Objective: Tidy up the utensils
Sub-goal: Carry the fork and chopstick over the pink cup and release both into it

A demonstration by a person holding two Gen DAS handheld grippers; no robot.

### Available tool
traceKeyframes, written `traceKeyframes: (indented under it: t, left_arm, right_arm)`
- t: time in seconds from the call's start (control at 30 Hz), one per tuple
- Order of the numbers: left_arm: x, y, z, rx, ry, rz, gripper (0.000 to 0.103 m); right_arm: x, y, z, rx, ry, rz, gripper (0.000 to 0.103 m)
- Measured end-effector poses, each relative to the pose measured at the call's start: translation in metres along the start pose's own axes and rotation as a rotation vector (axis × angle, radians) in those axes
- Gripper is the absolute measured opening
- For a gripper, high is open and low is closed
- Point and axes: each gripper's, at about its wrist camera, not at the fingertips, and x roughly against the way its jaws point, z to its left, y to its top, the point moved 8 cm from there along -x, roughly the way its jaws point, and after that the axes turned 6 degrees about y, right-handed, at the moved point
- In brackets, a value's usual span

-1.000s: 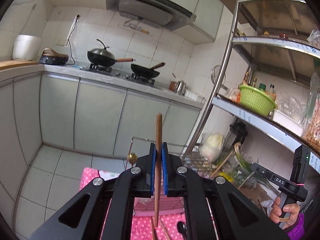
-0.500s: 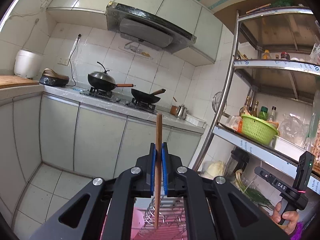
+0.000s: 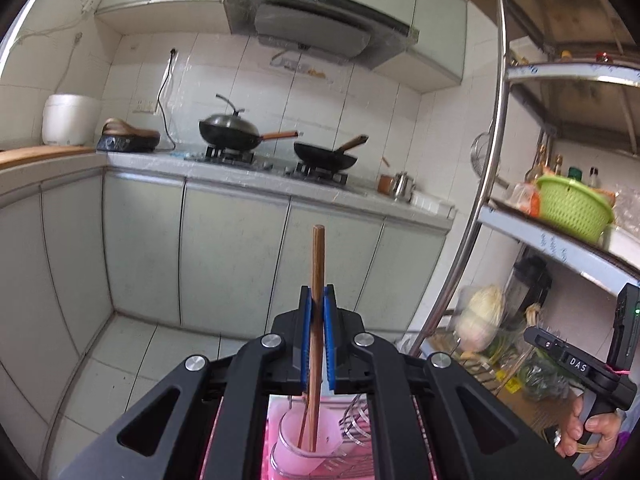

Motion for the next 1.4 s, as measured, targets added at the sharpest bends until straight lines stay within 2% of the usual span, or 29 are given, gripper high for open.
traceKeyframes:
  t: [0.33,0.7,0.77,0.8,0.83,0.93,1.23,1.4]
  left_arm:
    - [-0.027,-0.045,0.010,0.022,0.013,0.102,0.005]
    - [-0.040,-0.058,0.016,0.074,0.005,0.187,0.008]
    - [-0.038,-0.057,0.020,0.086,0.006,0.188,0.011]
    - [-0.035,-0.056,0.022,0.097,0.008,0.184,0.016]
    - [-0.033,-0.055,0.024,0.109,0.009,0.180,0.021]
    - [-0.026,-0.049,0.028,0.135,0.007,0.167,0.023]
    - [0.013,-0.034,0.027,0.116,-0.015,0.109,0.031]
    - [0.039,-0.034,0.016,0.093,-0.060,0.097,0.035]
  right_arm:
    - [-0.010,-0.027,-0.004,-0.016,-0.012,0.055,0.014]
    - [-0.012,-0.032,-0.004,-0.019,-0.019,0.105,0.014]
    - [-0.009,-0.032,-0.006,-0.021,-0.016,0.105,0.015]
    - [-0.008,-0.031,-0.006,-0.019,-0.017,0.105,0.017]
    - [-0.007,-0.030,-0.007,-0.017,-0.020,0.104,0.022]
    - [-0.001,-0.025,-0.006,-0.011,-0.020,0.095,0.034]
    - [0.040,-0.007,0.009,0.024,-0.017,0.007,0.034]
    - [0.067,-0.021,0.027,0.051,0.013,-0.002,0.034]
